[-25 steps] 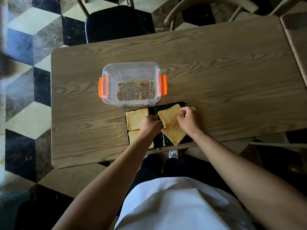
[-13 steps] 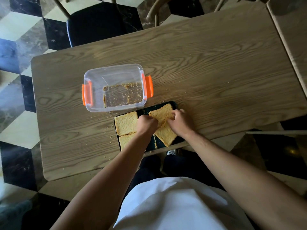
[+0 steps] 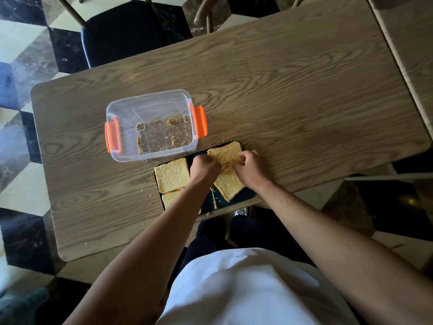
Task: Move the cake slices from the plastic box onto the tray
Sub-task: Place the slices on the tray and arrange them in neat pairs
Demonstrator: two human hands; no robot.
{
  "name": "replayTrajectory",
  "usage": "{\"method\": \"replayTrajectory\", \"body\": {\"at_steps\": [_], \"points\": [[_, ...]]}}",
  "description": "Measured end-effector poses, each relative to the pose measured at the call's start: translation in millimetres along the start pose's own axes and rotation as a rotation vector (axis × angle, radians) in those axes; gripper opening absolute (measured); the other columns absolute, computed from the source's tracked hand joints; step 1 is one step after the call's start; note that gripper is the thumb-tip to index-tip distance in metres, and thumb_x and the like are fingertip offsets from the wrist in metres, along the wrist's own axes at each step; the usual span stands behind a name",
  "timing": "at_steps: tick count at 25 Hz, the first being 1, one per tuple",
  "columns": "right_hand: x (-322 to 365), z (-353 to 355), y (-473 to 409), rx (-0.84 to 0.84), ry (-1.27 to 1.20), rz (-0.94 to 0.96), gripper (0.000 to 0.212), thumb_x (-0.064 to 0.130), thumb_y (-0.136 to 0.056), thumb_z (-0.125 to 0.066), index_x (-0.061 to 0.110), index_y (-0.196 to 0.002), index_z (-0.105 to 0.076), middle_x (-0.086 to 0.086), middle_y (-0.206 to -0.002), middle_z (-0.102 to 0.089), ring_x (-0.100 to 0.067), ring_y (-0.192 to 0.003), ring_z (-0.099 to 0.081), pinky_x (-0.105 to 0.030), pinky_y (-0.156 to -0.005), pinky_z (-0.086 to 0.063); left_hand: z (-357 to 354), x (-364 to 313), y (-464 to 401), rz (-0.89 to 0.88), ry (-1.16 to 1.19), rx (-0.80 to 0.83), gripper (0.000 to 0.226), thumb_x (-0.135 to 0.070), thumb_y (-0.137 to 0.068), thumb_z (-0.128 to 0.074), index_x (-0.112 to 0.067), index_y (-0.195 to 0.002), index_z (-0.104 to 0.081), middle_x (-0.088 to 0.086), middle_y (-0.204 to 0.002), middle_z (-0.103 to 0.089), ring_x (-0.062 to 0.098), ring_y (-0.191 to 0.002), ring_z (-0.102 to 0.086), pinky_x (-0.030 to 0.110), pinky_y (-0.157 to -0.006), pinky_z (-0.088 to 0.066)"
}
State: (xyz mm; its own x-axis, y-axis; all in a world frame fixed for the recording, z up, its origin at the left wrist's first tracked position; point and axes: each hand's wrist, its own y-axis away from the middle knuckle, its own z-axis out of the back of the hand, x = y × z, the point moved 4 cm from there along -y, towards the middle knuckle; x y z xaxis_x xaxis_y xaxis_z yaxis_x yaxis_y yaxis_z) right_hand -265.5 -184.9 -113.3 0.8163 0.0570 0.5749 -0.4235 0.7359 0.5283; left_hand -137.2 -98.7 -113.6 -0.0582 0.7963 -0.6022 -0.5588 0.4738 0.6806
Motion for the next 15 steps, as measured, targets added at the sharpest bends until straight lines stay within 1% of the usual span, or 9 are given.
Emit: {"method": "replayTrajectory", "body": {"at_steps": [2, 3, 4, 6, 8, 10, 12, 15], "points": [[-3.8, 1.5, 4.6, -0.02, 0.001, 0.013, 0.04, 0.026, -0.09, -0.064, 0.006, -0.124, -0.06, -0.013, -0.125, -0.053, -0.024, -0.107, -0.056, -0.026, -0.083, -0.045, 2.6, 6.3, 7.2, -0.015, -0.043, -0.035, 0.021, -0.004, -0.068, -0.059, -0.014, -0.053, -0.048, 0.0, -0.049, -0.042, 0.021, -0.049, -0.037, 0.027, -0.051, -0.028], [-6.9, 2.8, 7.1, -0.031, 0.012, 0.016, 0.038, 0.025, -0.089, -0.064, 0.007, -0.122, -0.061, -0.012, -0.124, -0.053, -0.021, -0.101, -0.055, -0.021, -0.077, -0.042, 3.0, 12.7, 11.5, -0.007, -0.056, -0.06, 0.021, -0.004, -0.069, -0.059, -0.014, -0.054, -0.049, 0.0, -0.05, -0.044, 0.02, -0.048, -0.038, 0.026, -0.05, -0.027], [-10.6, 3.6, 9.7, -0.035, 0.025, 0.013, 0.037, 0.025, -0.089, -0.064, 0.007, -0.121, -0.061, -0.012, -0.122, -0.054, -0.018, -0.097, -0.053, -0.019, -0.072, -0.041, 2.6, 20.5, 16.5, 0.013, -0.055, -0.072, 0.019, -0.004, -0.07, -0.059, -0.013, -0.057, -0.051, 0.002, -0.052, -0.045, 0.02, -0.048, -0.038, 0.026, -0.049, -0.027], [-17.5, 2.6, 14.0, -0.021, 0.053, 0.007, 0.038, 0.026, -0.088, -0.065, 0.008, -0.121, -0.062, -0.011, -0.119, -0.057, -0.018, -0.095, -0.054, -0.023, -0.075, -0.041, -0.5, 36.4, 25.8, 0.069, -0.025, -0.065, 0.013, -0.005, -0.074, -0.059, -0.008, -0.062, -0.057, 0.005, -0.055, -0.049, 0.02, -0.049, -0.041, 0.026, -0.049, -0.029], [-21.7, -0.3, 18.2, -0.001, 0.075, 0.004, 0.039, 0.027, -0.086, -0.065, 0.009, -0.121, -0.062, -0.01, -0.117, -0.059, -0.022, -0.1, -0.057, -0.026, -0.081, -0.044, -7.4, 47.1, 32.5, 0.124, 0.018, -0.033, 0.013, -0.009, -0.076, -0.059, 0.001, -0.071, -0.066, 0.009, -0.06, -0.058, 0.021, -0.052, -0.048, 0.028, -0.053, -0.036], [-23.6, -3.5, 21.7, 0.006, 0.076, -0.005, 0.04, 0.028, -0.084, -0.065, 0.011, -0.12, -0.063, -0.009, -0.113, -0.061, -0.024, -0.102, -0.059, -0.03, -0.085, -0.047, -13.4, 49.9, 37.7, 0.143, 0.058, -0.023, 0.017, -0.011, -0.075, -0.058, -0.001, -0.078, -0.071, 0.009, -0.063, -0.063, 0.022, -0.053, -0.054, 0.029, -0.055, -0.042], [-25.7, -6.4, 25.3, 0.011, 0.07, -0.016, 0.04, 0.03, -0.083, -0.065, 0.011, -0.118, -0.064, -0.008, -0.111, -0.062, -0.024, -0.101, -0.06, -0.03, -0.084, -0.047, -15.0, 50.3, 41.0, 0.136, 0.078, -0.049, 0.016, -0.011, -0.074, -0.058, -0.003, -0.08, -0.071, 0.007, -0.062, -0.063, 0.023, -0.054, -0.057, 0.03, -0.056, -0.045], [-31.3, -10.2, 28.8, 0.046, 0.035, -0.072, 0.039, 0.031, -0.083, -0.066, 0.01, -0.117, -0.066, -0.008, -0.11, -0.067, -0.024, -0.097, -0.063, -0.028, -0.078, -0.046, -14.1, 52.8, 40.6, 0.111, 0.091, -0.071, 0.016, -0.009, -0.076, -0.058, 0.003, -0.078, -0.068, 0.006, -0.058, -0.056, 0.021, -0.051, -0.048, 0.028, -0.052, -0.037]]}}
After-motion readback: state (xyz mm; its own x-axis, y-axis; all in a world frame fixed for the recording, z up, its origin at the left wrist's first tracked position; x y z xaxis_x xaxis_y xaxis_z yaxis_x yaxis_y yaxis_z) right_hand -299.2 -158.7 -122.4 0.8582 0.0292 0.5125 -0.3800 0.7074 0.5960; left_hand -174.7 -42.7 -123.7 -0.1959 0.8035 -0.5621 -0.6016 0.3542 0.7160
